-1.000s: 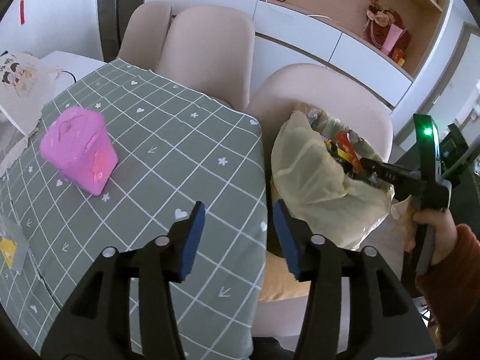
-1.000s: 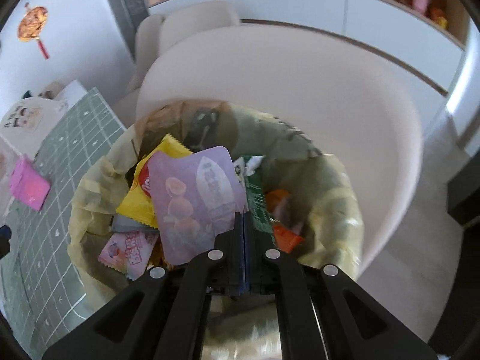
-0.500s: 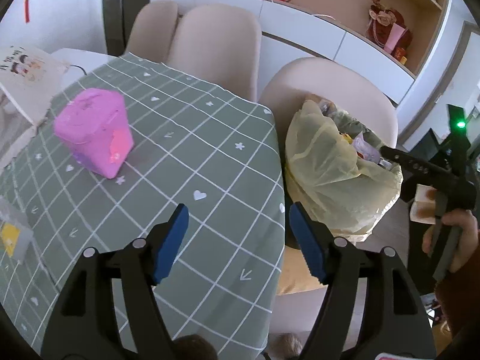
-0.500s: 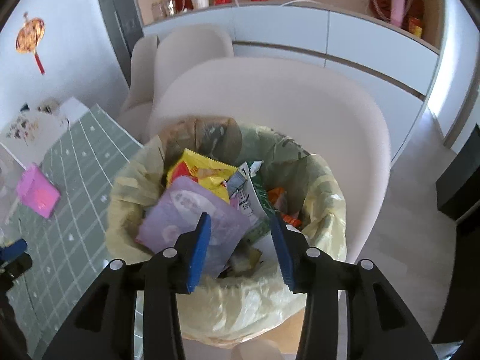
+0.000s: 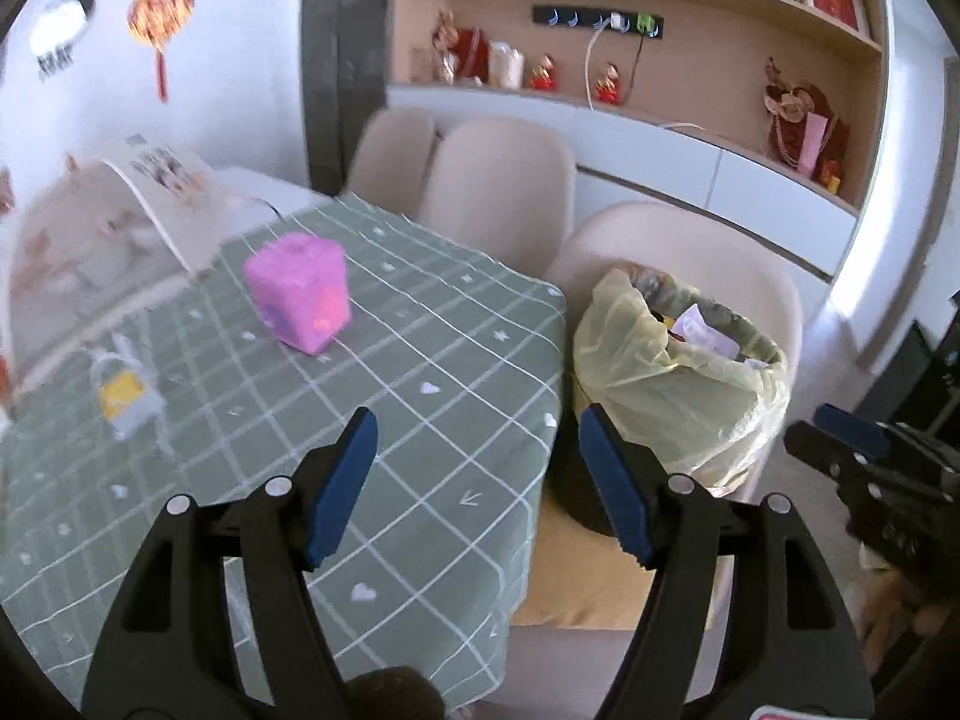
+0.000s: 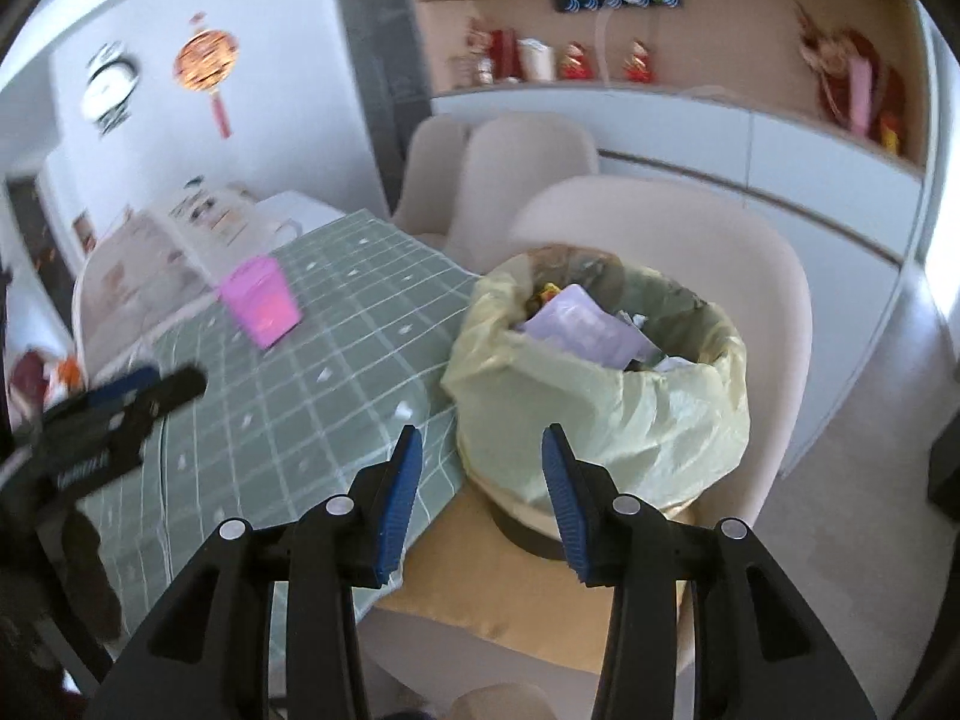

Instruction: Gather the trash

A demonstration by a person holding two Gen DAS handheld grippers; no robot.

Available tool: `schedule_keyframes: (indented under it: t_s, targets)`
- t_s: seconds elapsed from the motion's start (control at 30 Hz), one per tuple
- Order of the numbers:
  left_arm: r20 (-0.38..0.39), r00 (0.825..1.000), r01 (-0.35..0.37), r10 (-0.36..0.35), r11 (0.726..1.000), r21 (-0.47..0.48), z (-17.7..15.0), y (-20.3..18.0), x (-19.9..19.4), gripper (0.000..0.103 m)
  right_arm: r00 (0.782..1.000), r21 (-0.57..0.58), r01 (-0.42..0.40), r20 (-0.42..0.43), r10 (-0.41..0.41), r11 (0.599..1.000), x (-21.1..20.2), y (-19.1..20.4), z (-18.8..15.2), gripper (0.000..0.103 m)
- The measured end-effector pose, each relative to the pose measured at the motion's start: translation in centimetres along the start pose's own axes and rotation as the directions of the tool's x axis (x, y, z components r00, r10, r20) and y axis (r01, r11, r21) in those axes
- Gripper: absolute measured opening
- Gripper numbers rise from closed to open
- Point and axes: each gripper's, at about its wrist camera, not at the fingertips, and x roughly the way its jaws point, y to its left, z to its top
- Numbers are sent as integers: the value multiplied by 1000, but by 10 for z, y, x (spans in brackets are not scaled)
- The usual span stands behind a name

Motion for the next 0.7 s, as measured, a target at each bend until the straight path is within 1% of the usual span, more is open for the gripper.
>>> schedule_keyframes:
  t_s: [0.1, 0.13, 0.23, 0.33, 0.37, 0.47, 0.7]
  targets:
    - [23, 999, -30, 30, 1000, 2, -8, -8, -16, 66, 1000, 1, -19, -8, 19, 1000, -13, 3, -11, 40]
    - [25, 999, -41, 41, 999, 0, -11, -10, -20, 66, 999, 12, -31, -16, 31, 999, -15, 3, -14, 40]
    - [20, 996, -83, 83, 997, 2, -19, -11, -31, 66, 998, 22, -66, -3, 66, 998, -22, 5, -20, 40]
    - [17, 995, -97, 97, 995, -5, -24, -10, -39, 66, 998, -10, -47, 29, 47, 999, -30, 11, -20, 40]
    - [17, 995, -97, 97, 995, -10, -25, -10, -41, 66, 999, -21, -33, 40, 34, 999, -33, 13, -21, 40]
    - [24, 996, -80, 80, 997, -18, -28, -11, -47, 66, 998, -18, -27, 57, 28, 999, -39, 14, -23, 40]
    - [20, 998, -64, 64, 998, -7, -32, -21, -52, 66, 998, 16, -15, 59, 14, 1000, -47, 4, -32, 40]
